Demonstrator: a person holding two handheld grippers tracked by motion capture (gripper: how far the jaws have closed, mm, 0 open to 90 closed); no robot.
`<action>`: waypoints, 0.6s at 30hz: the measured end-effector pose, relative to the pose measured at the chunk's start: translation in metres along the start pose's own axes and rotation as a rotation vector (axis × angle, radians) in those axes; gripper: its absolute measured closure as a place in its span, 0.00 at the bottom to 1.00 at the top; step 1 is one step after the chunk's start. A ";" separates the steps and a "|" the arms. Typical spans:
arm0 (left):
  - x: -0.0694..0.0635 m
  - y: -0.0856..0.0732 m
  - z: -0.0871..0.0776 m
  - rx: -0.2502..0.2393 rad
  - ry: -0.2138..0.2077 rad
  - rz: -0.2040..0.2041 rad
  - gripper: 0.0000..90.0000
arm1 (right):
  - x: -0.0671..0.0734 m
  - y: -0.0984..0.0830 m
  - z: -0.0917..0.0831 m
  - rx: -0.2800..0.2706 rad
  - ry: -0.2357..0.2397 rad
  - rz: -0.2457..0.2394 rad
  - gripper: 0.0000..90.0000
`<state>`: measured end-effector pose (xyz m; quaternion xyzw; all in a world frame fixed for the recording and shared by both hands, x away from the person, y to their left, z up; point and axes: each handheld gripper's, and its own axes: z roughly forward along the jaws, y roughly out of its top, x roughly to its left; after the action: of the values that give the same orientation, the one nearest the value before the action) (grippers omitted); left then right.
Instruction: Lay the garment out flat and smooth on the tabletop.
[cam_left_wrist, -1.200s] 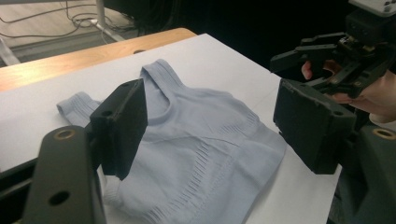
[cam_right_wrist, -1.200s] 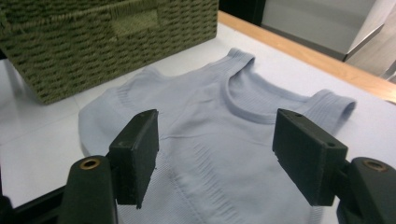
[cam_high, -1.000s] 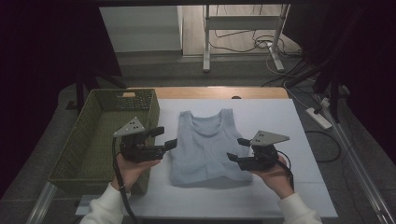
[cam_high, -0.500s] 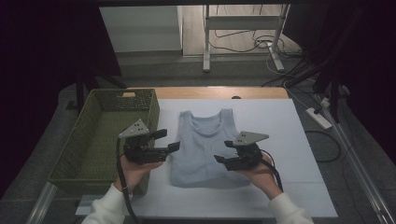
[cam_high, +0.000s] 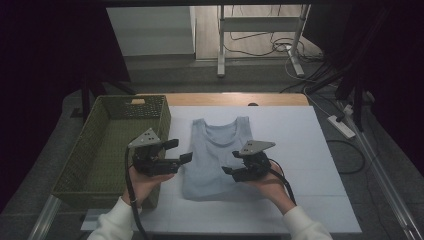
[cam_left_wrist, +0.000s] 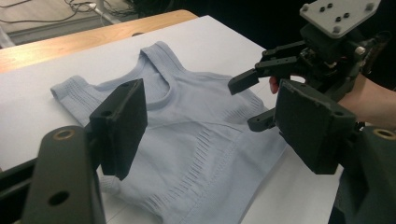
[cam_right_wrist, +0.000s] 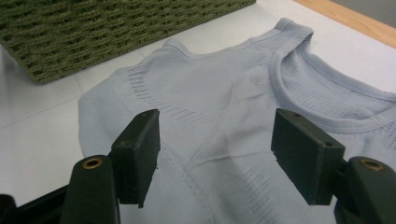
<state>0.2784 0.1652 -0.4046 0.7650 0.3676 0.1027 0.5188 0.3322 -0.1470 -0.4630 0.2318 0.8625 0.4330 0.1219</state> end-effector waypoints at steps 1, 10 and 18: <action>0.000 0.000 0.000 0.001 -0.001 0.001 0.29 | 0.000 0.000 0.002 0.004 0.002 -0.005 0.37; -0.002 0.000 0.001 0.004 0.003 0.013 0.29 | -0.001 -0.006 0.012 0.051 -0.008 0.003 0.37; -0.004 0.001 0.001 0.006 -0.006 0.025 0.29 | 0.000 -0.014 0.022 0.090 -0.015 0.000 0.37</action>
<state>0.2765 0.1613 -0.4035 0.7715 0.3567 0.1058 0.5161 0.3373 -0.1388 -0.4871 0.2403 0.8801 0.3920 0.1180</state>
